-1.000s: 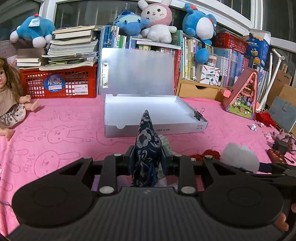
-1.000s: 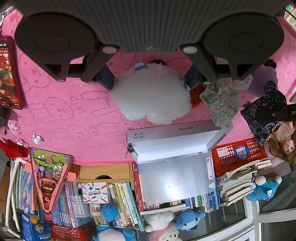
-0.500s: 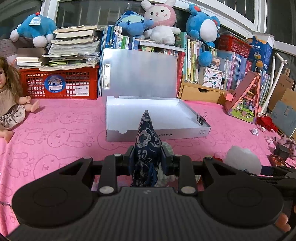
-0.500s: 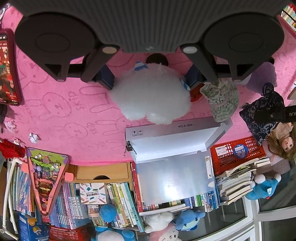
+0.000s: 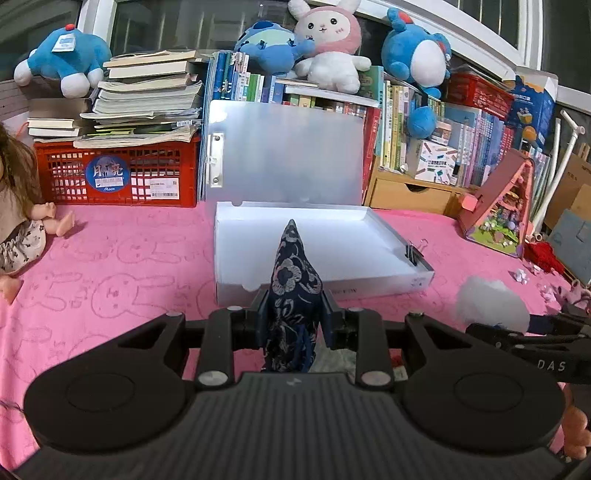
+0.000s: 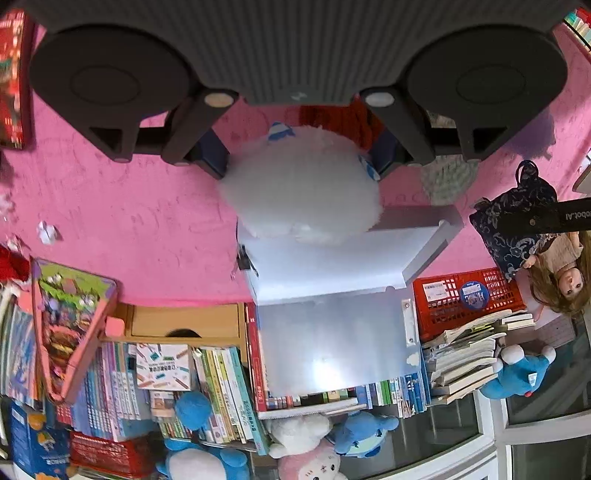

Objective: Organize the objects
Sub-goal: 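Carry the navy cloth and white fluffy ball with both grippers over the white box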

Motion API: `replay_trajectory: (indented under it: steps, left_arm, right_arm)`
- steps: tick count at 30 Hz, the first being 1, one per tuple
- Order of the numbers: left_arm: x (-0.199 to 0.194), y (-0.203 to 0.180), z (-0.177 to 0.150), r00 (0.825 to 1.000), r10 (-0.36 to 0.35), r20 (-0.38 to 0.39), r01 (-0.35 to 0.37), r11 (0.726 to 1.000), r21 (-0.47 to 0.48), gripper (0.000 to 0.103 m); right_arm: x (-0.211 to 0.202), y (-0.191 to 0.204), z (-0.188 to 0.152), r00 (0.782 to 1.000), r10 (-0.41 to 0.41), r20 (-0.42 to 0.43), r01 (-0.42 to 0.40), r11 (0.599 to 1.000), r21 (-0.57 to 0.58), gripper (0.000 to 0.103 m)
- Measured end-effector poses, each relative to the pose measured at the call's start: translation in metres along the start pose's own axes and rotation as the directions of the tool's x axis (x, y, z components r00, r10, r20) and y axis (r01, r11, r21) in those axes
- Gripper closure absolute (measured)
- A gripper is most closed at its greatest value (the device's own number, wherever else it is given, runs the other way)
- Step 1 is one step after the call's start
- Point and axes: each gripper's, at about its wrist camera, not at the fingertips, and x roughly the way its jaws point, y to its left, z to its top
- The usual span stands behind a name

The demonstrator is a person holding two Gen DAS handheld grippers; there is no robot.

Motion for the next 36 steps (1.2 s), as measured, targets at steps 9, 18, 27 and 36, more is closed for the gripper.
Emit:
replay_trajectory:
  steps: [9, 18, 27, 36]
  left_arm:
    - [0.031, 0.008, 0.033, 1.000, 0.019, -0.018, -0.019, 1.000, -0.018, 0.070]
    - [0.070, 0.009, 0.065, 0.998, 0.059, -0.007, -0.059, 0.998, 0.002, 0.070]
    - [0.125, 0.008, 0.094, 0.999, 0.023, -0.030, -0.025, 0.998, -0.052, 0.070]
    - [0.198, 0.011, 0.104, 0.995, 0.051, -0.080, -0.056, 0.997, -0.060, 0.070]
  right_arm:
    - [0.026, -0.008, 0.038, 1.000, 0.016, -0.020, -0.016, 1.000, 0.023, 0.023]
    - [0.051, -0.016, 0.073, 0.999, -0.013, -0.029, 0.013, 1.000, 0.017, 0.023]
    - [0.093, -0.017, 0.108, 0.998, 0.007, -0.060, -0.008, 1.000, -0.012, 0.023]
    - [0.155, -0.023, 0.134, 0.990, 0.109, -0.087, -0.108, 0.994, 0.018, 0.023]
